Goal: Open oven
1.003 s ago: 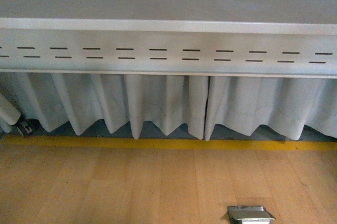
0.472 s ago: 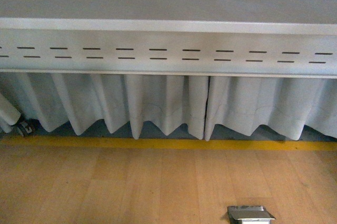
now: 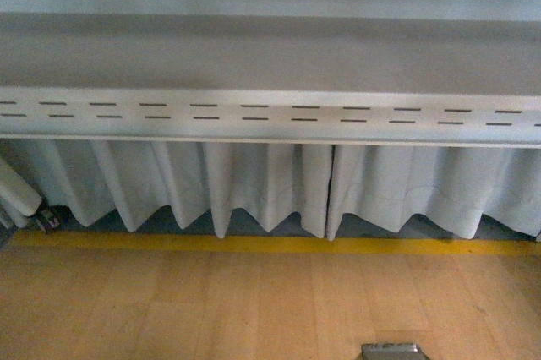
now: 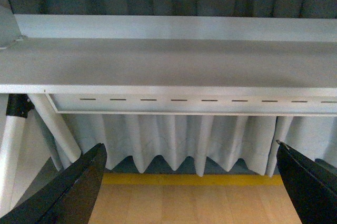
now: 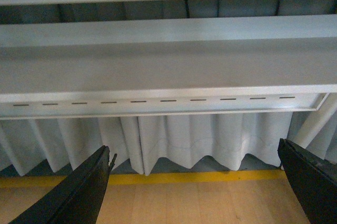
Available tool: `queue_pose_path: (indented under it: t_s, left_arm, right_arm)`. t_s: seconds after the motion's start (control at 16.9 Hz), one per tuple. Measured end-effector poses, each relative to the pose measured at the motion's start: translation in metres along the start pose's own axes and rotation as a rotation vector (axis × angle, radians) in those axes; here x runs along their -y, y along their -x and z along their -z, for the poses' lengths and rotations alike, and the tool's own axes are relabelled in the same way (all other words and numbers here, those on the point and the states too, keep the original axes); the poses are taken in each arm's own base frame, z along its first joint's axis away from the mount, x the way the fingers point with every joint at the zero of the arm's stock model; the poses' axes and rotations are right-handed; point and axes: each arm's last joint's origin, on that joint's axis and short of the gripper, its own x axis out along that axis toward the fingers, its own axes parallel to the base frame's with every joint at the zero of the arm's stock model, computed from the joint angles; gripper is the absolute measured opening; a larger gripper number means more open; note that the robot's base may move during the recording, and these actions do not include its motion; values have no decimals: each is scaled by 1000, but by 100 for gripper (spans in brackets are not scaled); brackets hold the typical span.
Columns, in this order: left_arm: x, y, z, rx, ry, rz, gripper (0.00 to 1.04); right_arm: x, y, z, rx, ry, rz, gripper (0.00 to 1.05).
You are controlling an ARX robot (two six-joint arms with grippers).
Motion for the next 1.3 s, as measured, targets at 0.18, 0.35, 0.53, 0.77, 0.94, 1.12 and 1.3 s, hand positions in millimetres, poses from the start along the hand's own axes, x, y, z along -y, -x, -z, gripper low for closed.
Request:
queue_pose_path:
  t_s: [0.18,0.35,0.53,0.77,0.94,1.12,1.3]
  left_arm:
    - [0,0,0,0,1,0,98]
    - [0,0,0,0,0,0,98]
    - [0,0,0,0,0,0,98]
    - [0,0,0,0,1,0,98]
    - [0,0,0,0,0,0,98]
    - [0,0,0,0,0,0,98]
    - [0,0,0,2,1,0,98]
  right_arm:
    - [0,0,0,2,3,0,98]
    - [0,0,0,3,1,1,98]
    - [0,0,0,2,2,1,98]
    - [0,0,0,2,3,0,98]
    - [0,0,0,1,3,0,98]
    - [0,0,0,2,2,0,98]
    - [0,0,0,3,3,0,98]
